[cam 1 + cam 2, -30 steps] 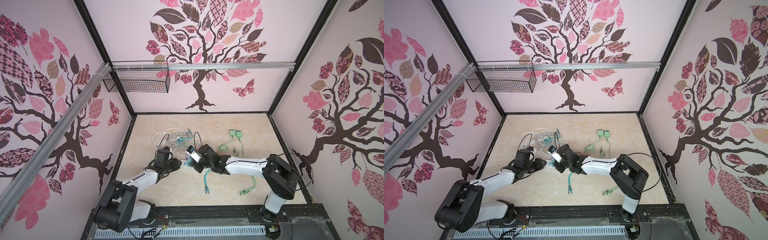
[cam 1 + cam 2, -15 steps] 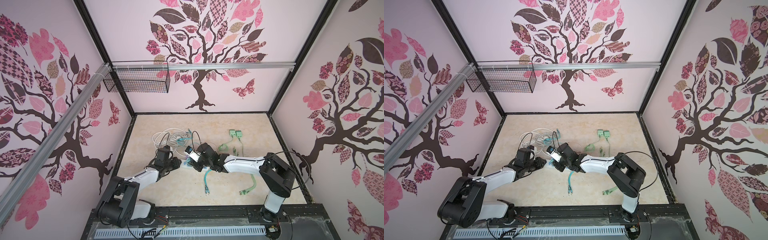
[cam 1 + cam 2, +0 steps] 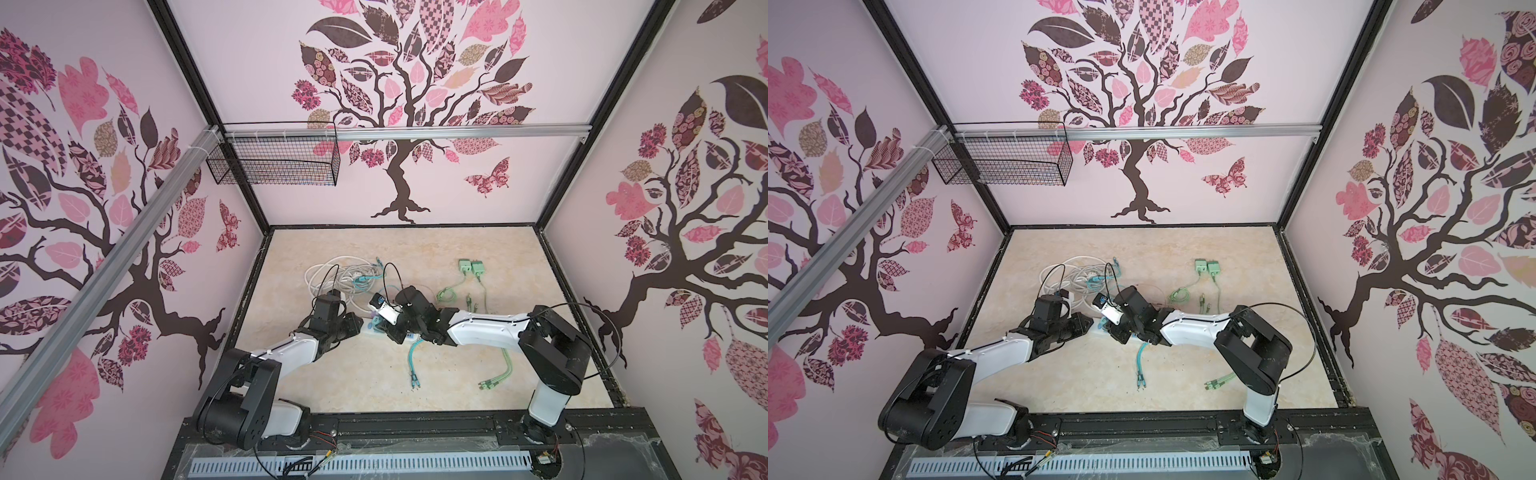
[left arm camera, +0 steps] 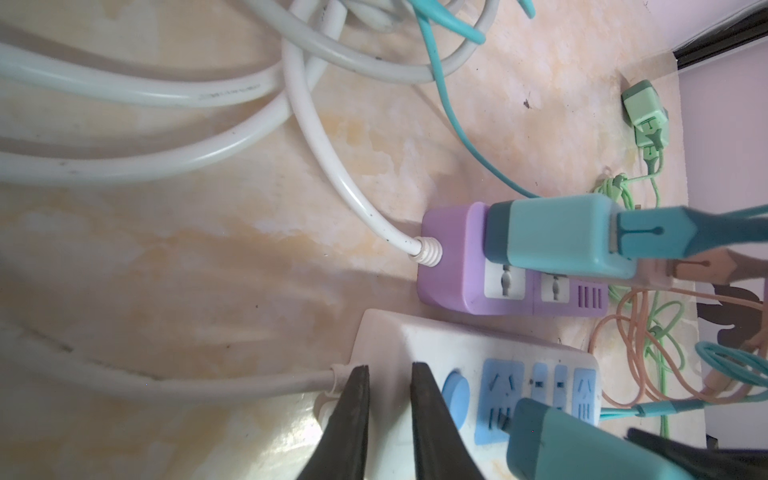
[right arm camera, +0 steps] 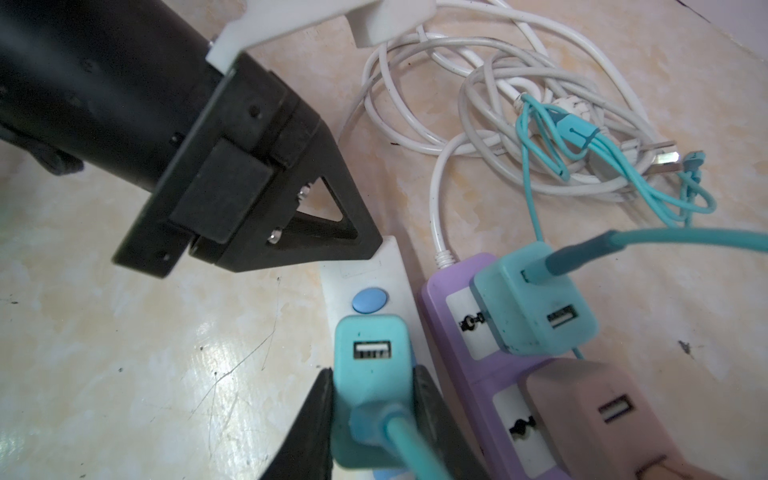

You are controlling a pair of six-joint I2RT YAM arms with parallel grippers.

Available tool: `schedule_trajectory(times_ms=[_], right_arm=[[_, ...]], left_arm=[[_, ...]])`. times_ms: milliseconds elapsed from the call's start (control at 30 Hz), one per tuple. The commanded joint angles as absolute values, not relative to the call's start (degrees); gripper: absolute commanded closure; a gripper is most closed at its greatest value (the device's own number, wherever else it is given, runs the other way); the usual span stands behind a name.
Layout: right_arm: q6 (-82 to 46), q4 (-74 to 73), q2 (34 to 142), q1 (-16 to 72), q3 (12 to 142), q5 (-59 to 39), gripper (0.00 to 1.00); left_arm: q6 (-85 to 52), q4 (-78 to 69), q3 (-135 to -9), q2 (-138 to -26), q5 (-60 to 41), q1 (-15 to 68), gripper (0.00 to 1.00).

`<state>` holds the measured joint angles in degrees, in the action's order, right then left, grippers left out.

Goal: Insert the plug
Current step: 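Lower the teal charger toward the white strip's nearest socket with the right gripper, then press the teal charger down into the white strip socket with the right gripper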

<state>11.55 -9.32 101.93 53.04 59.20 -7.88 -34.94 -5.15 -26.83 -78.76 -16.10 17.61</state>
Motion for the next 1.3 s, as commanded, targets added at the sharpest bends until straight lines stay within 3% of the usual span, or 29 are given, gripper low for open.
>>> schedule_trajectory(times_ms=[0,1267], right_arm=[[12.30,-11.02,101.95,53.00,59.18,-9.40,0.78],[14.98,-10.89,104.25,51.76,59.03,-11.42,0.76]], left_arm=[[-34.99,-3.57,-27.57,-79.89,-16.26,17.75,0.79],[-35.24,-3.51,-27.76,-80.67,-16.09,17.75,0.80]])
